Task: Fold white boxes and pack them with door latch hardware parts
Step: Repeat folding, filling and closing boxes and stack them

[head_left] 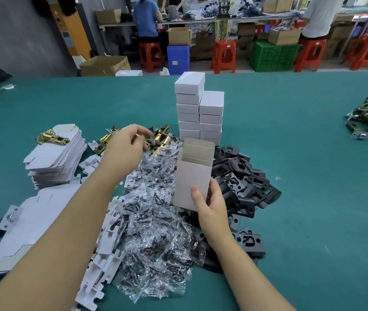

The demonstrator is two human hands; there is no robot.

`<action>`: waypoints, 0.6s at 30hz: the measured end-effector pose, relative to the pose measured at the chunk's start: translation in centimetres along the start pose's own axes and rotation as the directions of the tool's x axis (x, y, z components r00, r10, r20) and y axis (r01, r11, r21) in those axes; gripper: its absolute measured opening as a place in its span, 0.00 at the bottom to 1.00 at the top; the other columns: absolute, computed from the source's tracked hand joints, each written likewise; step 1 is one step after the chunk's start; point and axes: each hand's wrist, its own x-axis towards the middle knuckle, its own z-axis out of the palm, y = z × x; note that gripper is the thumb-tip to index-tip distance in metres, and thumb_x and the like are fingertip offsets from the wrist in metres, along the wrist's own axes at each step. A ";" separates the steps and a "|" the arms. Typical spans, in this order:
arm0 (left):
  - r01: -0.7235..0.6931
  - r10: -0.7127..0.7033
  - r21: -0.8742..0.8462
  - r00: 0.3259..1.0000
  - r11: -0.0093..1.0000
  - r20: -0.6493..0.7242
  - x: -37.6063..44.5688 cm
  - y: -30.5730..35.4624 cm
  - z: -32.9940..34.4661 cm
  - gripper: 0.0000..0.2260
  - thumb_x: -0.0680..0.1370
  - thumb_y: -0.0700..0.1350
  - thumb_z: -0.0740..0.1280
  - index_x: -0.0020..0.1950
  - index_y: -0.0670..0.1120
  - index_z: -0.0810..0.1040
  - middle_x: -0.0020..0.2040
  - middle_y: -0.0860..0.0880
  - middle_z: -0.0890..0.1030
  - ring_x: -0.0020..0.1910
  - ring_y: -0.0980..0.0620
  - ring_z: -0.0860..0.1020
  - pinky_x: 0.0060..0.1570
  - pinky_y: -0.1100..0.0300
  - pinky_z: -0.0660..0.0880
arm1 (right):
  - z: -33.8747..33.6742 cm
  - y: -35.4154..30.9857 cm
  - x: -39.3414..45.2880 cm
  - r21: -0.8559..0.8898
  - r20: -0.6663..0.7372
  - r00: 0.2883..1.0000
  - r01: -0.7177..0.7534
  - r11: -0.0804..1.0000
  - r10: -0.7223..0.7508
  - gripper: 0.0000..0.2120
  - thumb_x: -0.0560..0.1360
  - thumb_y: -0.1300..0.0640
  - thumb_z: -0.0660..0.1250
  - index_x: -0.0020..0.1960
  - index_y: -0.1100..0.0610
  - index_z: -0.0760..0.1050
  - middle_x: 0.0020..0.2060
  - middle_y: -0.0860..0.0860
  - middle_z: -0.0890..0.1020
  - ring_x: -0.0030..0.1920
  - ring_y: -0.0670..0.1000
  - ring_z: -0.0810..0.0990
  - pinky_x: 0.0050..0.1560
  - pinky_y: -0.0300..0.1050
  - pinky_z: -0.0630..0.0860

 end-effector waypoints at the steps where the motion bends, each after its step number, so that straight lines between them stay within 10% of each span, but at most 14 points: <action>1: 0.016 -0.024 0.119 0.997 0.993 0.067 0.1 -1.0 0.3 0.11 0.84 0.39 0.61 0.54 0.51 0.80 0.46 0.50 0.82 0.20 0.62 0.69 0.20 0.69 0.64 | 0.0 0.0 0.0 0.019 -0.015 1.000 -0.007 1.000 0.007 0.19 0.75 0.44 0.68 0.65 0.42 0.72 0.57 0.44 0.83 0.56 0.44 0.83 0.53 0.41 0.82; 7: -0.023 -0.196 0.609 0.937 0.792 0.290 -1.0 -6.4 2.7 0.15 0.82 0.45 0.67 0.68 0.47 0.78 0.60 0.47 0.82 0.46 0.51 0.81 0.51 0.50 0.81 | 0.0 0.0 0.2 0.056 -0.022 1.000 -0.017 0.998 0.018 0.18 0.76 0.45 0.67 0.65 0.42 0.72 0.54 0.37 0.83 0.56 0.42 0.83 0.54 0.39 0.81; 18: 0.084 -0.155 0.485 0.982 0.870 0.109 -0.5 -7.3 5.2 0.04 0.82 0.48 0.68 0.47 0.51 0.81 0.42 0.53 0.83 0.35 0.53 0.81 0.38 0.53 0.82 | 0.0 -0.2 0.2 0.036 -0.005 1.000 -0.021 0.999 0.021 0.16 0.76 0.46 0.68 0.63 0.40 0.72 0.54 0.37 0.83 0.55 0.42 0.83 0.52 0.39 0.81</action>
